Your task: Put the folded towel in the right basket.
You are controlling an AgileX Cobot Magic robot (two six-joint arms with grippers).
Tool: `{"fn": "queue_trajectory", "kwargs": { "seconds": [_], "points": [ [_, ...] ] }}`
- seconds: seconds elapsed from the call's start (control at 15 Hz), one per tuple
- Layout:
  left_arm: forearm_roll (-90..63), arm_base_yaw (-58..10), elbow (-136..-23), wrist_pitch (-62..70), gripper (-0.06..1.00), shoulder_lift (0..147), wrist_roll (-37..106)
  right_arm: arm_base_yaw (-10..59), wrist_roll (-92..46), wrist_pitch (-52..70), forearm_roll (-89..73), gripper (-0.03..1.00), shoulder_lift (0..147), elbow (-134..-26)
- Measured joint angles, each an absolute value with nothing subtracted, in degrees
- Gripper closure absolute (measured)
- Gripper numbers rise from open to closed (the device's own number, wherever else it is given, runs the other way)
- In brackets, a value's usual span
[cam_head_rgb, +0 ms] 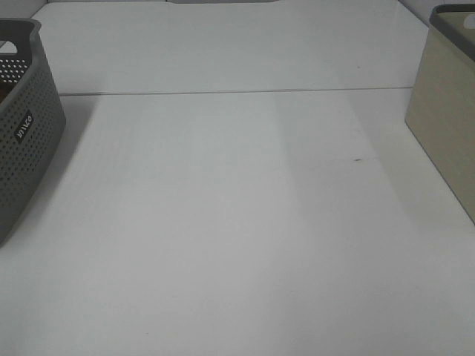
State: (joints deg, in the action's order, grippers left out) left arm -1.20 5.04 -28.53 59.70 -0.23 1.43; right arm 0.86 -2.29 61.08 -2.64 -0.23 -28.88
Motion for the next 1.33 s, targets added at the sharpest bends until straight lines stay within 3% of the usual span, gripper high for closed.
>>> {"fn": "queue_trajectory", "kwargs": {
  "seconds": [1.33],
  "points": [
    [-1.2,5.04,-28.53,59.7,-0.03,-0.23,1.43,0.86,-2.23,60.85,-2.64,-0.01,-0.23,-28.88]
  ]
}}
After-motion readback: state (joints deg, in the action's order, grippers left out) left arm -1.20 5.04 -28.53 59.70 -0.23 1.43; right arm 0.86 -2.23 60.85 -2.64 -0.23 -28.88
